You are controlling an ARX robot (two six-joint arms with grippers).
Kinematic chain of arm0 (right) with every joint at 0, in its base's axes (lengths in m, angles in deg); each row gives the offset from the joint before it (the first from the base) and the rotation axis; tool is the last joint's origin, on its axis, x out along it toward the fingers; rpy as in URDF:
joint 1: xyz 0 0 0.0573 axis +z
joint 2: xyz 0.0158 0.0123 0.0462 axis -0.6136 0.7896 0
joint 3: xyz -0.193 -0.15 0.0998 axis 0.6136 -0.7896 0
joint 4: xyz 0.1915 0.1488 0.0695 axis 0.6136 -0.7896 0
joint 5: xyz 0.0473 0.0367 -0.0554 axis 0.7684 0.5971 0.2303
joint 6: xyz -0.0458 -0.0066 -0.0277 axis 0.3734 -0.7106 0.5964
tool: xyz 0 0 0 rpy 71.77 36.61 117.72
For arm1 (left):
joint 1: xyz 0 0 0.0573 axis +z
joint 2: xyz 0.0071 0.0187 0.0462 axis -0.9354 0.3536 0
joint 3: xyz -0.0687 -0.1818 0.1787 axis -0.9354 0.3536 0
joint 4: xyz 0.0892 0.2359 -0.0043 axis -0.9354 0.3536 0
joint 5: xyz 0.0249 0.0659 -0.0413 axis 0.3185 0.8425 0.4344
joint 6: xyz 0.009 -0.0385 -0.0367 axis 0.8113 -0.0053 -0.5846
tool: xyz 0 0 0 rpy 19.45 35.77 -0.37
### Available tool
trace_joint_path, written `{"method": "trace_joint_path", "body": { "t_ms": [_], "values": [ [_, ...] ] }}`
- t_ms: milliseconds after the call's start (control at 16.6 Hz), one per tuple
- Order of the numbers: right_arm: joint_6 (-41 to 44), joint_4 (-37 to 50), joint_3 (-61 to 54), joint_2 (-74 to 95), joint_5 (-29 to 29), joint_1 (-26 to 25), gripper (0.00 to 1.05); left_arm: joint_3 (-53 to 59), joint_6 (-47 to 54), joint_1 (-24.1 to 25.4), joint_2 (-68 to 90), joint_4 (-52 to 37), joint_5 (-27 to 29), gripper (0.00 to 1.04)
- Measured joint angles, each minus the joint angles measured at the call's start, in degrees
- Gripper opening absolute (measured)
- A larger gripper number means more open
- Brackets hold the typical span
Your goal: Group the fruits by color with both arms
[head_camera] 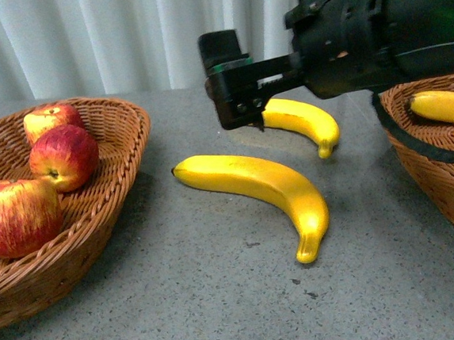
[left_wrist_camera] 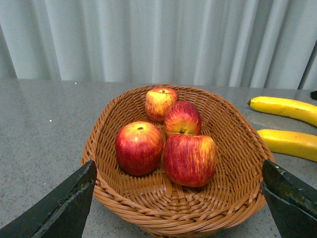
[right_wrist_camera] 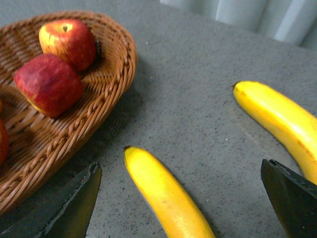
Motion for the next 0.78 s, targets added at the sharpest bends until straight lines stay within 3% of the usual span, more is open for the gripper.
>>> {"method": "trace_joint_path", "body": {
  "t_ms": [421,782],
  "values": [
    [7.6,-16.7,7.4,8.2,-2.4,1.9,0.98,0.0,0.0,0.0,0.0,0.0,0.0,0.98],
    [13.5,-20.0,7.8,10.6,-7.1,1.4,0.98,0.0,0.0,0.0,0.0,0.0,0.0,0.98]
  ]
}}
